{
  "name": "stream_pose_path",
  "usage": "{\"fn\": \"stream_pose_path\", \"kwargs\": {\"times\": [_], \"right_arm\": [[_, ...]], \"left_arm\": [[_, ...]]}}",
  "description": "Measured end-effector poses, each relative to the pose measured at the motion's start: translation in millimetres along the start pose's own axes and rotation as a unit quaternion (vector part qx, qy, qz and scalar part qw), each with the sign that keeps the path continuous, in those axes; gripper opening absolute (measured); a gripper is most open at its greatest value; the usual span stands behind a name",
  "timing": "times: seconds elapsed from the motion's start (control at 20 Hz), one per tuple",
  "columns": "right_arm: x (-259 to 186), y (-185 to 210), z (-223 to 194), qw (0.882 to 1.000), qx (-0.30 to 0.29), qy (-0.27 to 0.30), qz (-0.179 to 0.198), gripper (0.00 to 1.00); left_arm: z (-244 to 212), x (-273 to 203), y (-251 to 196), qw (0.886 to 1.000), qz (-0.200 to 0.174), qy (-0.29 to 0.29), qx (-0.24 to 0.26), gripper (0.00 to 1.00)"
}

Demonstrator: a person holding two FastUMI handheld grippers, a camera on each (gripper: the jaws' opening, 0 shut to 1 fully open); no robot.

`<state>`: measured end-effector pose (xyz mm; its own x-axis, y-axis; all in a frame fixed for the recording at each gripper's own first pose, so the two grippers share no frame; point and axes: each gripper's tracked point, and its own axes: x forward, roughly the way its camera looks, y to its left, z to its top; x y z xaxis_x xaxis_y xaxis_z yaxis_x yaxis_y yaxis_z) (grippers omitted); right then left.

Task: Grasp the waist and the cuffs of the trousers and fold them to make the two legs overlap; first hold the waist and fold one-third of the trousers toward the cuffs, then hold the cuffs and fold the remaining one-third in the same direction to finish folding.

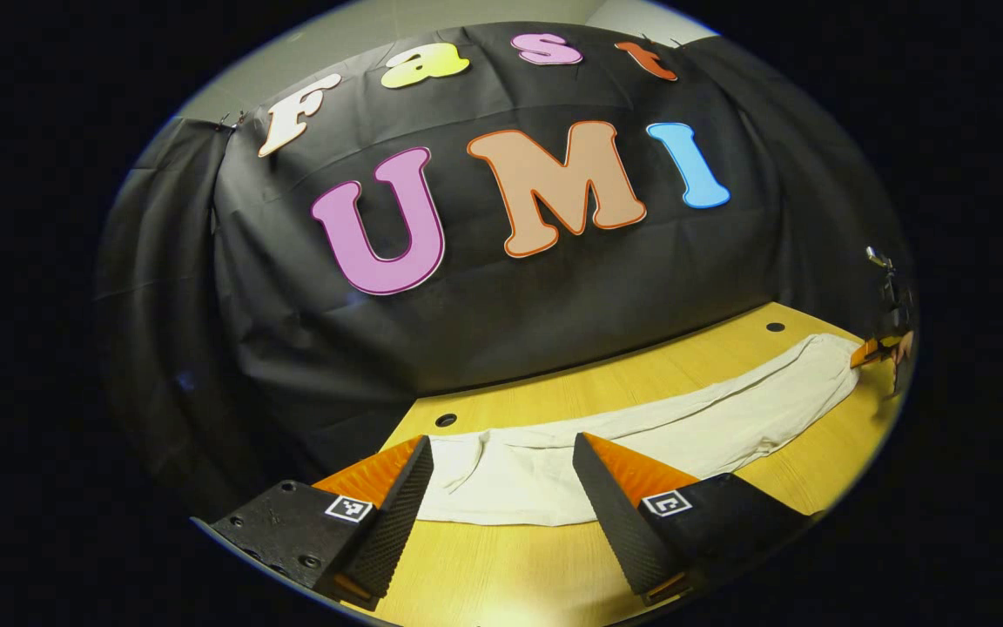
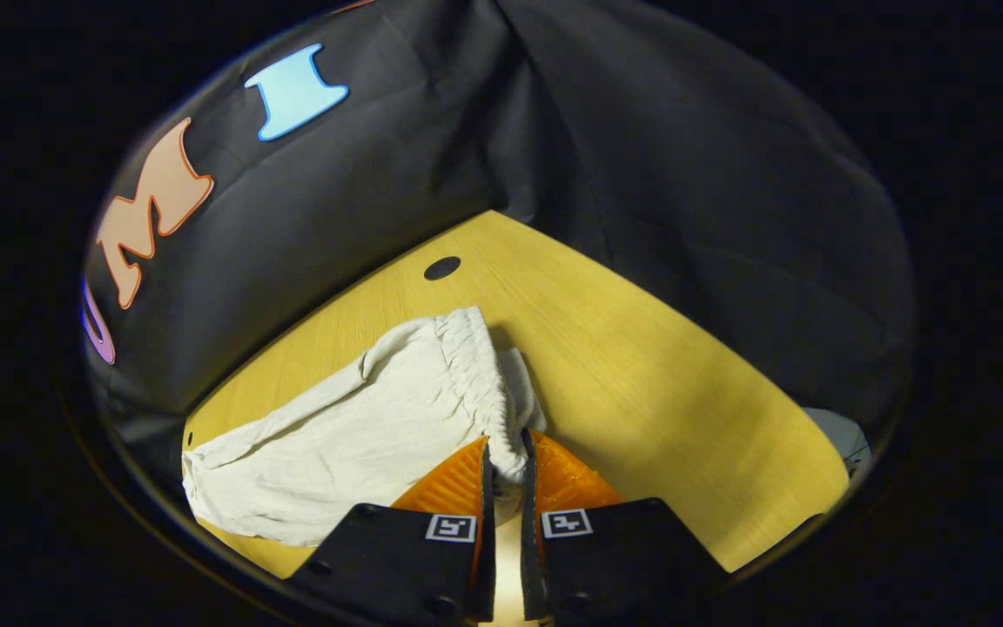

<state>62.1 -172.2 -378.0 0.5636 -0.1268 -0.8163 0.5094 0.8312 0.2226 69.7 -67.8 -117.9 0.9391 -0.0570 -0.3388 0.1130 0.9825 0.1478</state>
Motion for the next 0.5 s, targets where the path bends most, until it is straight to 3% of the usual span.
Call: {"fn": "stream_pose_path", "kwargs": {"times": [0.2, 0.5], "right_arm": [[-12, 12, 23, 0.999, 0.008, -0.026, 0.022, 0.13], [-38, 72, 47, 0.995, 0.008, -0.064, 0.081, 0.13]], "left_arm": [[1, 8, 4, 1.0, -0.009, -0.001, -0.004, 0.96], [-2, 22, 23, 1.0, -0.02, -0.003, -0.004, 0.96]]}}
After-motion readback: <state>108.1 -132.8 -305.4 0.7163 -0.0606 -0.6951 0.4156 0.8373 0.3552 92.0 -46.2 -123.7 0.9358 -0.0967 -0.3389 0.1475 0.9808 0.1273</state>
